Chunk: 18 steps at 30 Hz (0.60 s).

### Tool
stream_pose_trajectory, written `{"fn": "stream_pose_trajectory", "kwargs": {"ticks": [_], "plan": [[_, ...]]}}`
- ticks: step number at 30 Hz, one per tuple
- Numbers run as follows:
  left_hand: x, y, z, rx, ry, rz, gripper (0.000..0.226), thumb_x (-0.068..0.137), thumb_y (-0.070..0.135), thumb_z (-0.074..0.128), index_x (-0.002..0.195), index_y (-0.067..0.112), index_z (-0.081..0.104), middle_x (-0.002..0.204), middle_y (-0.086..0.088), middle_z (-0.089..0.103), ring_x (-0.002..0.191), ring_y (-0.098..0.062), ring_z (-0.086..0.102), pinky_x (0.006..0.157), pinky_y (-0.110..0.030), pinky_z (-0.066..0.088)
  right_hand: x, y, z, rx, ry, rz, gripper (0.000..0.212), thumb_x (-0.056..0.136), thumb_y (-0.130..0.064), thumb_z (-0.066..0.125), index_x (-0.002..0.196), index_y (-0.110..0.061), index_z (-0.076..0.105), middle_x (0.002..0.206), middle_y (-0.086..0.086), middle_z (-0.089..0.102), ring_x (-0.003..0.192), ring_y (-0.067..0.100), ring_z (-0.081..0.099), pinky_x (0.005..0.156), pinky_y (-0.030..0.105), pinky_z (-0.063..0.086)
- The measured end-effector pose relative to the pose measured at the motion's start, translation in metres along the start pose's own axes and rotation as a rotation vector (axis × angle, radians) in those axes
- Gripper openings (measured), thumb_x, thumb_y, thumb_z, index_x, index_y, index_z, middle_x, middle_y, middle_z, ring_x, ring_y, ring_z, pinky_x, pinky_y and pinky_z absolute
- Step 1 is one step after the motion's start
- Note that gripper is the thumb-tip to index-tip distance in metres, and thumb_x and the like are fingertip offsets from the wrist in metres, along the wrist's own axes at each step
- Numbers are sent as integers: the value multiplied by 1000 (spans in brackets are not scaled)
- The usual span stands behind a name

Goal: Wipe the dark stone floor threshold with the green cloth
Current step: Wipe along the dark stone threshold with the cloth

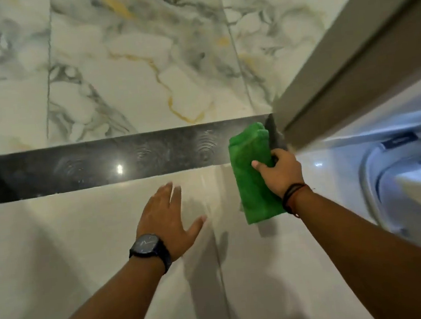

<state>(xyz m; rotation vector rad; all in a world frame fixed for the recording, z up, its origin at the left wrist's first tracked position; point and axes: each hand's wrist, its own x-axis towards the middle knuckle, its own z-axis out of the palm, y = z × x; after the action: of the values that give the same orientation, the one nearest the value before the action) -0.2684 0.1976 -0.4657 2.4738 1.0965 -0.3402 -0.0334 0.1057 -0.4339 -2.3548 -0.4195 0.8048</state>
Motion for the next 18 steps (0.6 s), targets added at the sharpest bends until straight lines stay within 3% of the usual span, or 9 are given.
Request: {"fn": "stream_pose_trajectory", "kwargs": {"ticks": [4, 6, 8, 11, 18], "plan": [[38, -49, 65, 14, 93, -66, 98, 78, 78, 17, 150, 17, -8, 160, -6, -12, 146, -23, -11, 114, -35, -7, 72, 15, 52, -2, 87, -48, 33, 83, -29, 71, 105, -7, 63, 106, 14, 68, 92, 26, 60, 78, 30, 45], [55, -63, 78, 8, 177, -66, 95, 81, 76, 19, 150, 17, -11, 159, -4, -16, 145, -20, -17, 116, -34, -11, 99, 20, 71, -131, 207, -135, 55, 83, -37, 69, 124, -6, 52, 124, 20, 58, 114, 36, 54, 92, 39, 44], [67, -74, 87, 12, 229, -66, 92, 84, 74, 22, 151, 17, -4, 160, -4, -9, 146, -21, -12, 117, -35, -10, 117, 26, 88, -391, 237, -298, 77, 84, -48, 61, 144, -13, 29, 146, 24, 36, 134, 40, 34, 107, 49, 34], [77, -84, 93, 19, 224, -86, 89, 85, 73, 19, 152, 16, 3, 161, -6, 1, 147, -24, -4, 117, -40, -4, 132, 37, 105, -673, 123, -444, 65, 92, -56, 36, 149, -30, 20, 159, 19, 9, 145, 35, 10, 117, 53, 16], [80, -87, 96, 29, 216, -78, 88, 85, 69, 21, 152, 15, 10, 160, -8, 7, 147, -27, 0, 118, -46, 2, 138, 34, 125, -746, 189, -434, 65, 92, -55, 21, 150, -25, 20, 160, 18, 2, 147, 33, 2, 120, 47, 6]]}}
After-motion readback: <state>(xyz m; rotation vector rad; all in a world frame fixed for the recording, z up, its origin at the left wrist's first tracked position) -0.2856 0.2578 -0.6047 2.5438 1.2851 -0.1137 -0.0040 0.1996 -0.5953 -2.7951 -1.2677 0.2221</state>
